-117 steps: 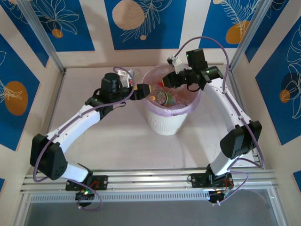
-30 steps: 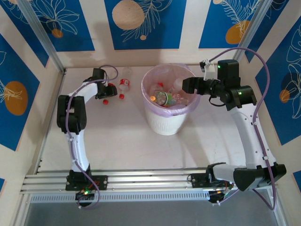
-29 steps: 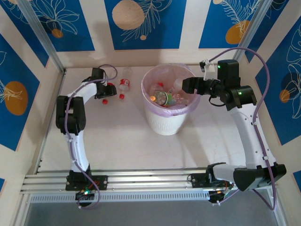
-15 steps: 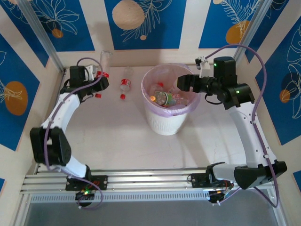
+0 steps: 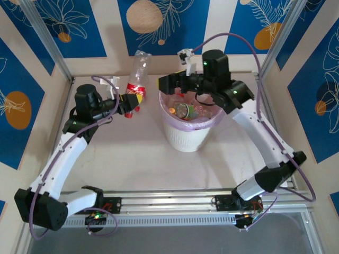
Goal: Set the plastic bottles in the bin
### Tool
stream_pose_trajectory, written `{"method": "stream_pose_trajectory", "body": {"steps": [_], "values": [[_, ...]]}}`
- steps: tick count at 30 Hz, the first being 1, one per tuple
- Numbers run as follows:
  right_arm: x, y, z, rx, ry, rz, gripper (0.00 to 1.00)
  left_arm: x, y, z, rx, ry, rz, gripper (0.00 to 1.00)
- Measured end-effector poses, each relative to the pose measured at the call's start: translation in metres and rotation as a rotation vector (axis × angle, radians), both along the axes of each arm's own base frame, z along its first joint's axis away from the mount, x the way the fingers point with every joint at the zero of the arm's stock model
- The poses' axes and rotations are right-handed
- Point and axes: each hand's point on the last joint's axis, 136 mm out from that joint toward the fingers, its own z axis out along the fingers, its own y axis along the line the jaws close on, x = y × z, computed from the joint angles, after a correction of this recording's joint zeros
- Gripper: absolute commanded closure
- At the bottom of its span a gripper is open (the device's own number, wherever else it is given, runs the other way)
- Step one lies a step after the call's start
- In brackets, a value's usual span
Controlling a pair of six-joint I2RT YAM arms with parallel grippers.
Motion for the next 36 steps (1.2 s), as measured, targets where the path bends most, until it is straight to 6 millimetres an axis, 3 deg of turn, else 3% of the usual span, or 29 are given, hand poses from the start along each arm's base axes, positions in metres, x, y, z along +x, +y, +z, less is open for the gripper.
{"method": "stream_pose_trajectory", "body": {"steps": [4,9,14,18,21,27,36], "values": [[0.012,0.021,-0.010,0.009,0.011,0.032,0.01,-0.015,-0.018,0.004,-0.023,-0.005,-0.067,0.57],[0.020,0.028,-0.006,0.047,0.000,0.035,0.03,-0.024,-0.038,-0.003,-0.043,0.010,-0.128,0.59],[0.023,0.029,0.009,0.103,-0.028,0.038,0.17,-0.027,-0.051,-0.004,-0.062,0.013,-0.168,0.60],[0.026,0.026,0.010,0.119,-0.018,0.030,0.35,-0.027,-0.054,-0.002,-0.070,0.005,-0.181,0.60],[0.028,0.024,0.008,0.122,-0.009,0.028,0.45,-0.026,-0.055,-0.003,-0.072,0.005,-0.186,0.50],[0.032,0.021,0.009,0.134,-0.013,0.024,0.46,-0.028,-0.059,-0.002,-0.078,-0.003,-0.207,0.00],[0.040,0.008,0.035,0.151,-0.120,-0.007,0.47,-0.039,-0.060,0.009,-0.145,-0.057,-0.252,0.00]]}}
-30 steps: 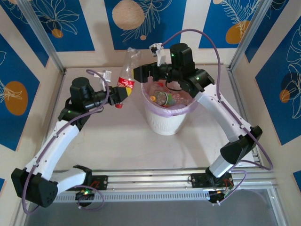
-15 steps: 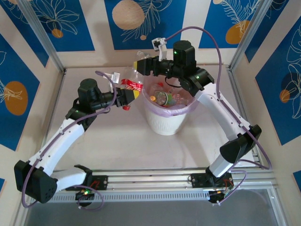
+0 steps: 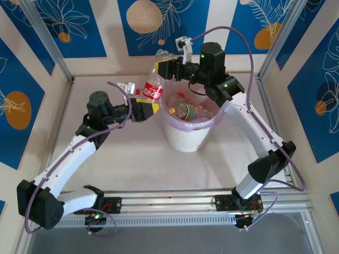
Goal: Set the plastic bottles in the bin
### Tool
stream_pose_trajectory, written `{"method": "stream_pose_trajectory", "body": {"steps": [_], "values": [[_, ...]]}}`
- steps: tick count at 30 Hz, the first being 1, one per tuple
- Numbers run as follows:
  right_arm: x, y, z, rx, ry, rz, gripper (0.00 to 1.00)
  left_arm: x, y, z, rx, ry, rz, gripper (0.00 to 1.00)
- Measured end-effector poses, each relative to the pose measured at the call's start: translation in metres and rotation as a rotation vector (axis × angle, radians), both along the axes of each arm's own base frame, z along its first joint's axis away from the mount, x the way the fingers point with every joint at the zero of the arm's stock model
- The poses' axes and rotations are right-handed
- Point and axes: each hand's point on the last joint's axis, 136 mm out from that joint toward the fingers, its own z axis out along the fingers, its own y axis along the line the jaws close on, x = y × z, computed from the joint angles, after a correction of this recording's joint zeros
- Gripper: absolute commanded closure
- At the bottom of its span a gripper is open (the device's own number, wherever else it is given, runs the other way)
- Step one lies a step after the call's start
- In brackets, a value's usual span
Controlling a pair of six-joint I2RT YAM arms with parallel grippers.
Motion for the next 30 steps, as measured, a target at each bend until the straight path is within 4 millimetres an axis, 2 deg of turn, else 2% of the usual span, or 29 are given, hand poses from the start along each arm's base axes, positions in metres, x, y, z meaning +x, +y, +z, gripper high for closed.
{"method": "stream_pose_trajectory", "body": {"steps": [3,6,8,10,15,18,20,26,30], "values": [[0.001,-0.018,0.023,0.027,-0.047,-0.035,0.47,-0.002,0.000,0.007,-0.013,-0.031,-0.004,0.00],[0.006,-0.052,0.049,0.059,-0.110,-0.112,0.47,0.001,0.000,0.003,-0.002,-0.021,0.001,0.00],[0.006,-0.076,0.065,0.075,-0.149,-0.171,0.47,0.009,-0.001,-0.006,0.020,0.005,0.021,0.00],[0.002,-0.101,0.081,0.082,-0.189,-0.233,0.47,0.021,-0.003,-0.016,0.050,0.039,0.051,0.05],[-0.015,-0.147,0.095,0.055,-0.232,-0.340,0.47,0.050,-0.008,-0.034,0.106,0.086,0.106,0.10],[-0.018,-0.172,0.086,0.033,-0.209,-0.396,0.47,0.066,-0.012,-0.042,0.155,0.098,0.145,0.11],[-0.015,-0.178,0.074,0.017,-0.176,-0.413,0.47,0.071,-0.015,-0.047,0.191,0.099,0.162,0.13],[0.004,-0.167,0.020,-0.034,-0.034,-0.369,0.47,0.076,-0.022,-0.068,0.298,0.106,0.196,0.19],[0.016,-0.155,-0.015,-0.062,0.045,-0.338,0.47,0.077,-0.025,-0.065,0.314,0.082,0.201,0.28]]}}
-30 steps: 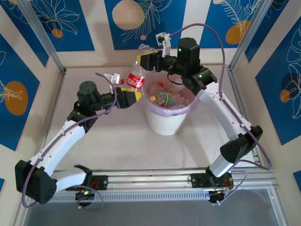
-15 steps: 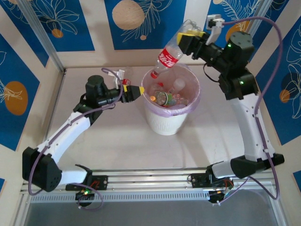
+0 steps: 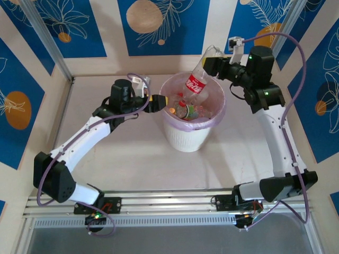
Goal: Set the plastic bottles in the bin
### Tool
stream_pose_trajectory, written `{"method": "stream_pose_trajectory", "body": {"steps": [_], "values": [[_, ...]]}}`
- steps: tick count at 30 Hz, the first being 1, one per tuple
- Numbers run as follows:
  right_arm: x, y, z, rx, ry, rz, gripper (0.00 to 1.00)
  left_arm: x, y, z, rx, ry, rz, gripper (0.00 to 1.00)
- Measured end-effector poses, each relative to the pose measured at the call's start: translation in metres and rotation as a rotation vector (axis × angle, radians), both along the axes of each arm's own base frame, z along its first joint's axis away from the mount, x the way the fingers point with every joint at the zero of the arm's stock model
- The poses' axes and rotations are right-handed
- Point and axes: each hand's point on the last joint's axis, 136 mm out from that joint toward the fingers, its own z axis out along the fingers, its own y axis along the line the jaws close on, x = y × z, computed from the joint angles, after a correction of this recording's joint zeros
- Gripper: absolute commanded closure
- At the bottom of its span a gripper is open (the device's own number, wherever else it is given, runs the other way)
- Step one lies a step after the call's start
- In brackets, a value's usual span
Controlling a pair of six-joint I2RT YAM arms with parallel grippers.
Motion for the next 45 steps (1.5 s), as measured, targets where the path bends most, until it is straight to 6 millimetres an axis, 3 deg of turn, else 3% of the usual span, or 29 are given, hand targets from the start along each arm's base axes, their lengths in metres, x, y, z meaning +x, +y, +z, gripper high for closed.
{"method": "stream_pose_trajectory", "body": {"steps": [4,7,16,24,31,38,43,45], "values": [[0.006,0.019,-0.022,-0.017,0.049,0.043,0.47,0.001,-0.006,0.002,0.008,-0.010,-0.009,0.35],[0.010,0.030,-0.027,-0.028,0.043,0.064,0.48,0.000,-0.008,0.004,0.014,-0.018,-0.013,0.39],[0.018,0.052,-0.063,-0.066,0.101,0.104,0.48,0.001,-0.008,0.004,0.018,-0.021,-0.003,0.40],[0.014,0.061,-0.060,-0.104,0.063,0.134,0.48,0.002,-0.008,0.004,0.016,-0.021,-0.002,0.40],[0.012,0.073,-0.077,-0.116,0.059,0.163,0.47,0.002,-0.007,0.004,0.017,-0.021,0.001,0.41],[0.011,0.072,-0.080,-0.101,0.026,0.152,0.45,0.002,-0.007,0.004,0.016,-0.022,0.002,0.42],[0.009,0.069,-0.071,-0.101,0.029,0.149,0.47,0.003,-0.007,0.004,0.017,-0.023,0.005,0.42],[0.007,0.065,-0.056,-0.118,0.013,0.143,0.48,0.003,-0.007,0.004,0.017,-0.023,0.005,0.43]]}}
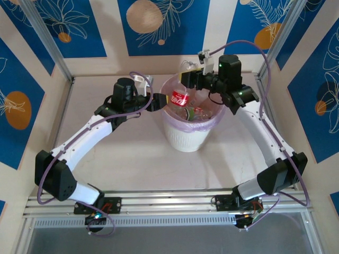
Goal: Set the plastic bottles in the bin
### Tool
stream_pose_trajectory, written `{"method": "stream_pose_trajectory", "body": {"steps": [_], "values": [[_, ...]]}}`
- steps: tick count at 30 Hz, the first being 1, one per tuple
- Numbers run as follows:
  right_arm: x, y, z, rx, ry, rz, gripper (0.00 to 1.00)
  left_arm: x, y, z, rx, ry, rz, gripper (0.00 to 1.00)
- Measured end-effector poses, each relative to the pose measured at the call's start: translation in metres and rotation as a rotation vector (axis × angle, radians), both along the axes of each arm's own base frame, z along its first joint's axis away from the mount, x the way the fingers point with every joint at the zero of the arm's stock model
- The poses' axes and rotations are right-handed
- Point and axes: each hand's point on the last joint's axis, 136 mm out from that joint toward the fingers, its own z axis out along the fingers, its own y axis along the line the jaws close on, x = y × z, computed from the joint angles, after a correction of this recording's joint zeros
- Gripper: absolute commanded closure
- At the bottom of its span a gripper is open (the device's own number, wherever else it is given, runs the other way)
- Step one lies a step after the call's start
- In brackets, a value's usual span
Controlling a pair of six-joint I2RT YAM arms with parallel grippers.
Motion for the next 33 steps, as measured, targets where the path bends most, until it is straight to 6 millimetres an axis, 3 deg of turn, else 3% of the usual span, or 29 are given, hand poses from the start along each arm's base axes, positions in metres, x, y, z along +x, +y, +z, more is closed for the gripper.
{"method": "stream_pose_trajectory", "body": {"steps": [6,9,12,16,20,26,29,33], "values": [[0.002,-0.027,0.057,-0.025,-0.149,-0.083,0.51,0.000,0.000,0.000,0.001,0.000,0.003,0.43],[0.005,-0.039,0.069,-0.045,-0.198,-0.123,0.52,0.000,0.000,0.000,0.001,0.000,0.003,0.43],[0.014,-0.048,0.067,-0.104,-0.249,-0.156,0.53,0.000,0.000,0.000,0.001,0.000,0.003,0.43],[0.026,-0.048,0.044,-0.212,-0.319,-0.143,0.54,0.000,0.000,0.000,0.001,-0.001,0.003,0.43],[0.036,-0.042,0.004,-0.315,-0.336,-0.080,0.52,0.000,0.000,0.001,0.002,0.000,0.003,0.43],[0.029,-0.025,-0.038,-0.343,-0.338,0.040,0.47,0.000,0.000,0.001,0.002,-0.001,0.002,0.43],[0.021,-0.021,-0.047,-0.340,-0.337,0.077,0.37,0.000,0.000,0.001,0.002,-0.001,0.001,0.44],[0.008,-0.017,-0.050,-0.337,-0.316,0.113,0.10,0.001,0.000,0.002,0.004,-0.002,0.007,0.44]]}}
